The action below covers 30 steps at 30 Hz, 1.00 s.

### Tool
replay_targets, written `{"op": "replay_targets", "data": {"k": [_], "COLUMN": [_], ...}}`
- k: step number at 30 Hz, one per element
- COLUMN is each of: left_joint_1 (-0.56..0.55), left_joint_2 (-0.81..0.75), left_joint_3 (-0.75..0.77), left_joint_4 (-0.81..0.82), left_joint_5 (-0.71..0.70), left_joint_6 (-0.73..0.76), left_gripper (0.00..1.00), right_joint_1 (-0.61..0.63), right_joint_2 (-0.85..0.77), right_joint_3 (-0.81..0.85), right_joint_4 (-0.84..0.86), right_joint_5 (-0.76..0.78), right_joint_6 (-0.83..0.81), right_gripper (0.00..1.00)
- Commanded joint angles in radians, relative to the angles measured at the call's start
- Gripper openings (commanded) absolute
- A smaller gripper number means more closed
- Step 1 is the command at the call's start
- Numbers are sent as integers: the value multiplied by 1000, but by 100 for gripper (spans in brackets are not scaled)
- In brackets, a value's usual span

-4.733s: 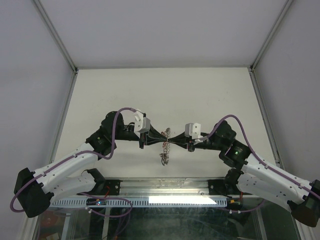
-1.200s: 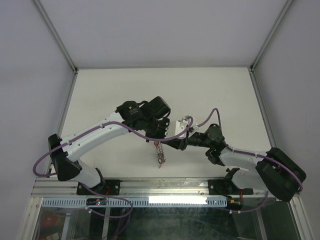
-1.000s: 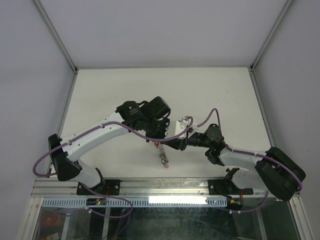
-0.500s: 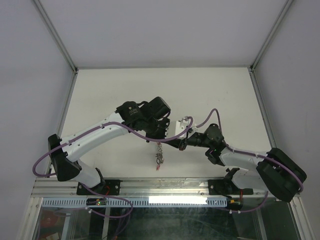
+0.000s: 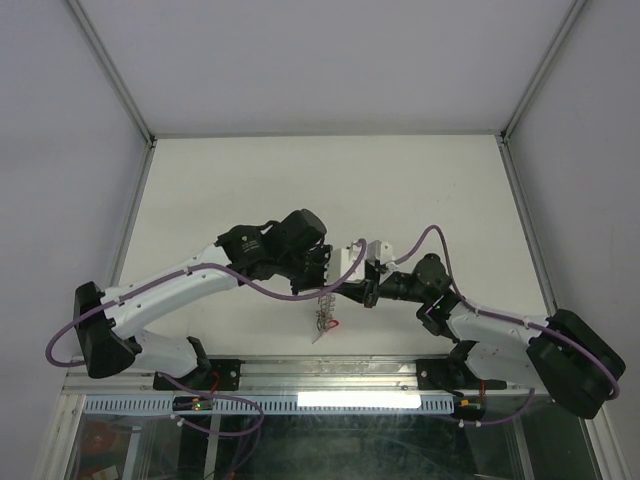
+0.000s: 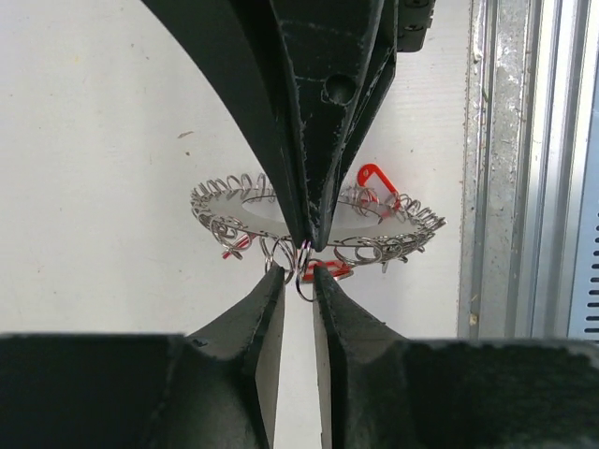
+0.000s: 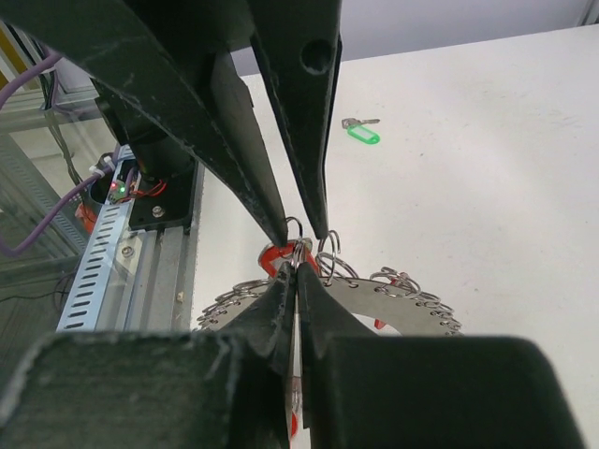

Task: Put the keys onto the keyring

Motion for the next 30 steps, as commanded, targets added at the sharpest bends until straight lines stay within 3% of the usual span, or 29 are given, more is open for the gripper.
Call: {"op": "replay_targets", "data": {"k": [1, 9, 14, 17, 22, 25, 30], "left_joint_1": [-3, 10, 13, 14, 14, 13, 13], "left_joint_2": [-91, -192, -294, -390, -505, -546, -528], "left_joint_3": [-64, -182, -292, -396, -559, -628, -639], "left_joint_4": [185, 296, 454, 630, 883, 989, 1077], "left_joint_5": [39, 38, 37, 1, -227, -309, -333], "left_joint_6": [-68, -116, -223, -328, -568, -689, -849], "left_gripper": [20, 23, 21, 21, 22, 24, 32], "right_joint_1": [5, 5, 6, 5, 6, 6, 6], "right_joint_2": [-41, -102, -164, -195, -211, -207, -199], "right_joint_3": [1, -13, 8, 12, 11, 10, 16], "right_joint_4": [37, -14, -97, -129, -139, -124, -127], "right_joint_5": [27, 43, 34, 49, 106, 143, 172], "right_joint_6": [-26, -52, -102, -128, -138, -136, -137], "right_gripper": [0, 0, 0, 0, 0, 0, 0]}}
